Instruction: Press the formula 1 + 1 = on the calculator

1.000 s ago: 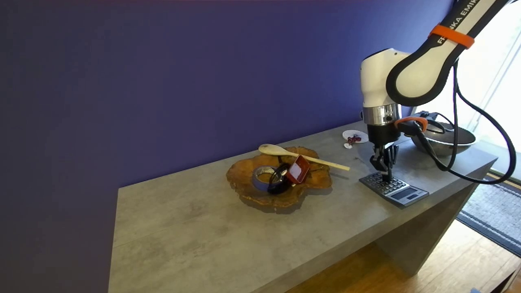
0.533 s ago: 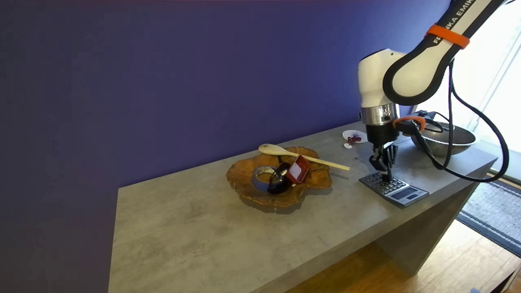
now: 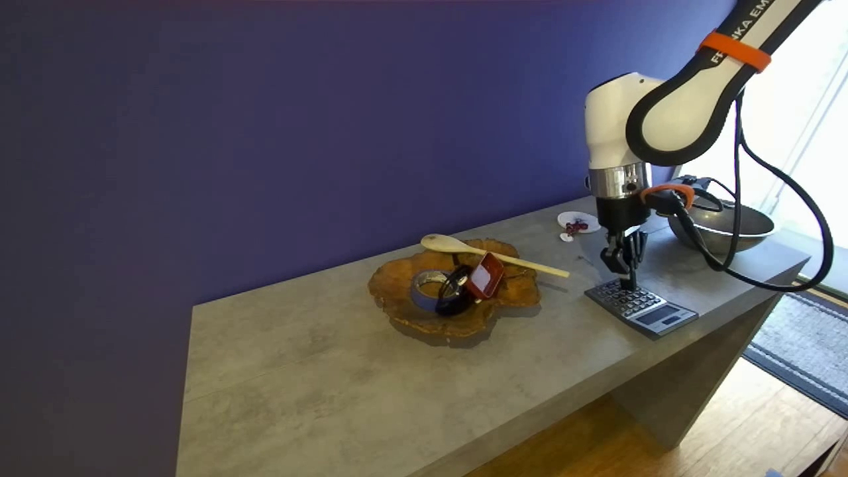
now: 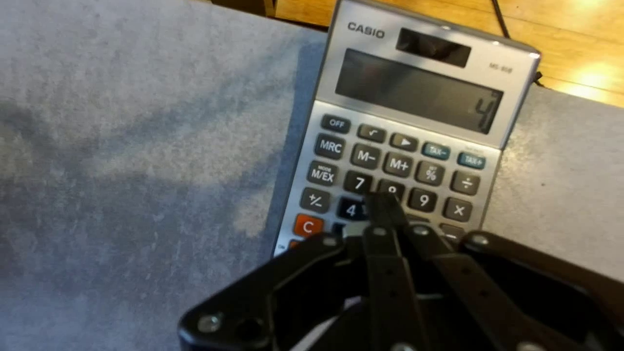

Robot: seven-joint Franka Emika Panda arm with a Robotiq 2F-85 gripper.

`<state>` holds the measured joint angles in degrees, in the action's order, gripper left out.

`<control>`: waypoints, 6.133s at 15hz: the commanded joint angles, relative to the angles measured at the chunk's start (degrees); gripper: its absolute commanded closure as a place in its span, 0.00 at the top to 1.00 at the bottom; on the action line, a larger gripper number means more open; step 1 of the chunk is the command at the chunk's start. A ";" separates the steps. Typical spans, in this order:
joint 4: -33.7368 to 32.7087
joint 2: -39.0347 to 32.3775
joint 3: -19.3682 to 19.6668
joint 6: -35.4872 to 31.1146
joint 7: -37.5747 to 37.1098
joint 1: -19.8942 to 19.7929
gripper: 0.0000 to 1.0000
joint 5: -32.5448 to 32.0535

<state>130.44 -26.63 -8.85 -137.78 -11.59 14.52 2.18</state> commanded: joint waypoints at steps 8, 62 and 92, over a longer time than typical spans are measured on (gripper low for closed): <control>4.48 6.22 -0.85 -3.07 1.00 -0.53 0.00 0.84; -3.94 -3.47 -0.12 -2.74 3.14 0.61 0.00 -1.19; -6.81 -3.93 0.17 4.26 2.56 0.53 0.00 -1.31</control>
<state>121.40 -32.41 -8.65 -131.85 -8.94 15.82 0.14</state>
